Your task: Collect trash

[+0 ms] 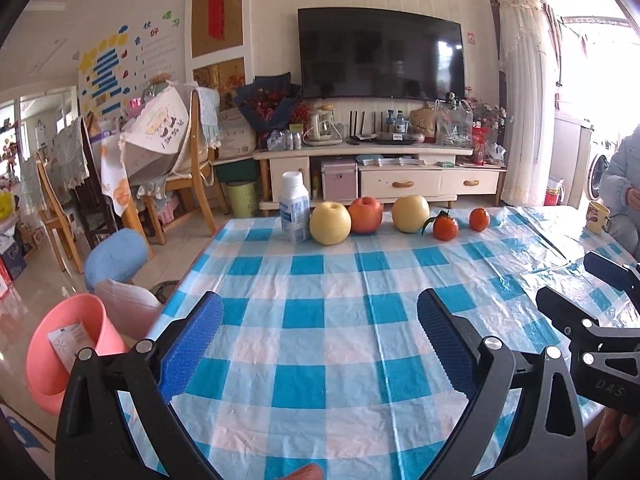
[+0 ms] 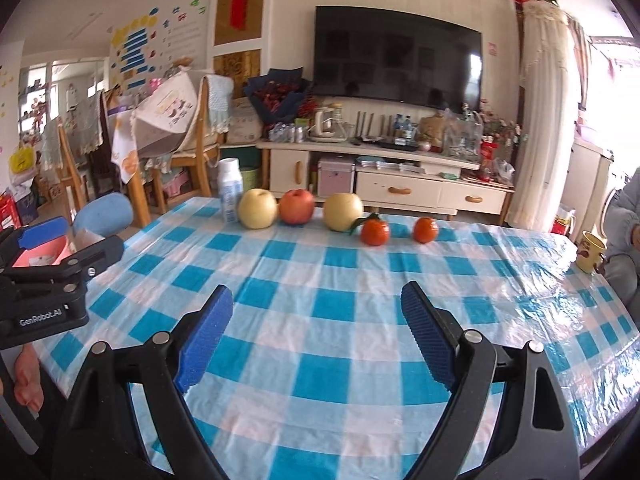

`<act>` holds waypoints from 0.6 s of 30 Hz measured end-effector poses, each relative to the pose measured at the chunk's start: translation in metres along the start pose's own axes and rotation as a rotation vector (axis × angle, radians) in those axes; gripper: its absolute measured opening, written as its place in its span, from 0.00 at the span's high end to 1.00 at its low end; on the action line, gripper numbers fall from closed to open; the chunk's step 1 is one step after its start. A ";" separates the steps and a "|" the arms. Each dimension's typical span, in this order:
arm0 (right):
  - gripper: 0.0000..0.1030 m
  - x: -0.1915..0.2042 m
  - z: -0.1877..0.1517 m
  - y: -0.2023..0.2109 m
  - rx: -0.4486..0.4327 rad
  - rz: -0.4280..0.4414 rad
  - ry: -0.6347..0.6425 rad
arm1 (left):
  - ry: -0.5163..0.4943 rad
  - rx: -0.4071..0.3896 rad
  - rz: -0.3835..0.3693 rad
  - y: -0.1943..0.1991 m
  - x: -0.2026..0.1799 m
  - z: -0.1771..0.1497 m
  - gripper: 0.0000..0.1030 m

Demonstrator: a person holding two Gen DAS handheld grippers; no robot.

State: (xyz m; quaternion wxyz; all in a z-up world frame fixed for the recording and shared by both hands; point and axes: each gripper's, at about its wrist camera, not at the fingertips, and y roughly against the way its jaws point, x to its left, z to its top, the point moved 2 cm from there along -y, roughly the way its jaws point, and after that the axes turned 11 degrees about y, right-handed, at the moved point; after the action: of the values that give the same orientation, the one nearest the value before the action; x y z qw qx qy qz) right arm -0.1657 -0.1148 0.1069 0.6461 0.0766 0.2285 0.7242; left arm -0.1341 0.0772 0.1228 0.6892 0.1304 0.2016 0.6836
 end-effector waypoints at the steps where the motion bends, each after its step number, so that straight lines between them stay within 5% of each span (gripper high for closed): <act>1: 0.16 -0.004 -0.001 0.001 -0.003 -0.009 -0.005 | -0.001 -0.004 -0.004 0.002 -0.004 0.001 0.06; 18: 0.13 -0.043 -0.008 0.016 -0.047 -0.078 -0.053 | -0.023 -0.024 -0.016 0.014 -0.035 0.007 0.06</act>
State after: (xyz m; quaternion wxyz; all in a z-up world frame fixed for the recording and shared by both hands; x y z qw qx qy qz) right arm -0.1774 -0.1591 0.1143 0.6814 0.0717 0.1972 0.7012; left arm -0.1428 0.0439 0.1393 0.6985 0.1282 0.1865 0.6789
